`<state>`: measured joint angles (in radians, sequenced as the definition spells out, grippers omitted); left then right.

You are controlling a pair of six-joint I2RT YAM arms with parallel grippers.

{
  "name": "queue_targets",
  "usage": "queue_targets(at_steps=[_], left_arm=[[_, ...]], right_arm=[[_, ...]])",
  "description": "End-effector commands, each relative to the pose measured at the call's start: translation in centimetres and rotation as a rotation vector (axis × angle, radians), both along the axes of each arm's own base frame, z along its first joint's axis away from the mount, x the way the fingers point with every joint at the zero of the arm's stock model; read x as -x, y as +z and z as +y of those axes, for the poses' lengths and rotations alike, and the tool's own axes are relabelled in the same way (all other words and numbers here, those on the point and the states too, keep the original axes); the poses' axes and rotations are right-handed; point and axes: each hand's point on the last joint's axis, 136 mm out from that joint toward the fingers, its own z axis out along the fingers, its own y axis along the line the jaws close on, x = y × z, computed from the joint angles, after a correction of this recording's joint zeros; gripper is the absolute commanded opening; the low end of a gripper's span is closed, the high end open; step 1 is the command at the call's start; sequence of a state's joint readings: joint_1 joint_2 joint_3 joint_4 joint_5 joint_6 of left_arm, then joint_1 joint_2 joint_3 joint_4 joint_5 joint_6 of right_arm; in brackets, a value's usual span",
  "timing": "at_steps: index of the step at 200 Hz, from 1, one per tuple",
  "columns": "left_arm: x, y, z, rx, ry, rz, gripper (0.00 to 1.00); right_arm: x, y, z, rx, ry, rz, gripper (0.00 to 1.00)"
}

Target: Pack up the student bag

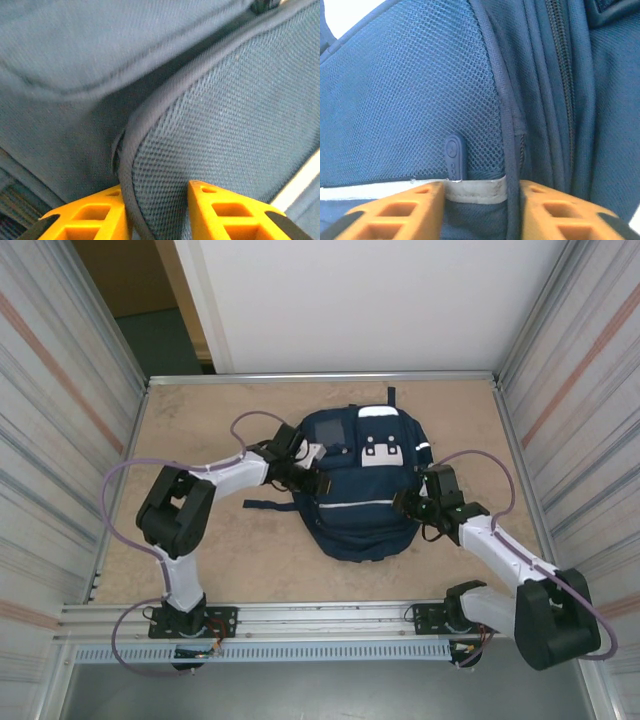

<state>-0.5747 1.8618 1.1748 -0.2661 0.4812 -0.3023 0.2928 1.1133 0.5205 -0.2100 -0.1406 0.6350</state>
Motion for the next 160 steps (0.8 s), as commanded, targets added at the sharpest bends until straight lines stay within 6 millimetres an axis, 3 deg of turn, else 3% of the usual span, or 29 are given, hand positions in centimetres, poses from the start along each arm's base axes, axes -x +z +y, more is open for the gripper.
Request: queue_targets(at_steps=[1,29,80,119,141,160], left_arm=[[3.4,0.5,-0.3,0.099,-0.002,0.135,0.30],[6.5,0.8,1.4,0.107,0.020,0.159,0.32],[10.7,1.1,3.6,0.120,0.085,0.189,0.33],[11.7,0.2,3.6,0.114,0.120,0.187,0.33],[11.9,0.8,2.1,0.131,0.102,0.149,0.34],[12.1,1.3,0.9,0.134,0.083,0.146,0.35]], right_arm=[[-1.6,1.6,2.2,-0.091,0.073,-0.061,0.31],[-2.7,1.3,3.5,-0.128,0.103,-0.063,0.29],[-6.9,1.6,6.7,-0.132,0.163,-0.101,0.33],[-11.9,1.0,8.8,-0.098,0.204,-0.110,0.37],[-14.8,1.2,10.2,-0.144,0.225,-0.127,0.37],[-16.0,1.7,11.3,-0.198,0.232,-0.123,0.37]])
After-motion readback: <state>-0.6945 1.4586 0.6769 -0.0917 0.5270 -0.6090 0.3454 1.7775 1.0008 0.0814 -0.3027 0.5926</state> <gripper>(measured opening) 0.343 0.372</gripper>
